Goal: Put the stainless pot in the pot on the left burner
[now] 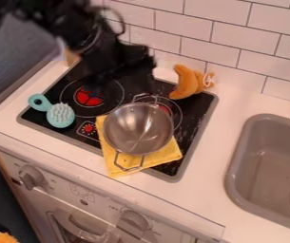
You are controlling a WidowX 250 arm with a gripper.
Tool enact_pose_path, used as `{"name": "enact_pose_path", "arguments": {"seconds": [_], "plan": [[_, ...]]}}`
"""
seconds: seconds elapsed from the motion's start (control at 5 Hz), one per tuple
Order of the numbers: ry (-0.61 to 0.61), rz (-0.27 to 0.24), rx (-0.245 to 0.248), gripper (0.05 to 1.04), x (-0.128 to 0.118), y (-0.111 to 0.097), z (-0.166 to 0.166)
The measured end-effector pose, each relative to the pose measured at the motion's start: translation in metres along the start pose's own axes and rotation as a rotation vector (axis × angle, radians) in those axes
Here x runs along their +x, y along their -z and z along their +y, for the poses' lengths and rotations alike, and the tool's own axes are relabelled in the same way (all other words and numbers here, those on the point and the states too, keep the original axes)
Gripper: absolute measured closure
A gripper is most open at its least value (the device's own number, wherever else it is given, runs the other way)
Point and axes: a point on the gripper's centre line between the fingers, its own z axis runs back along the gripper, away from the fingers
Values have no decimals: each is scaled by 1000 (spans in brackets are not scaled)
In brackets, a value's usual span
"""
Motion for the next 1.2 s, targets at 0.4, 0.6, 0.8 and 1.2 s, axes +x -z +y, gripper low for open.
{"name": "enact_pose_path", "arguments": {"seconds": [0.4, 0.6, 0.8, 1.2], "plan": [[-104, -4, -28, 83, -23, 12, 37], [-140, -11, -25, 83, -26, 14, 47], [-156, 13, -31, 83, -29, 25, 51], [-159, 41, -41, 140, -35, 45, 51]]}}
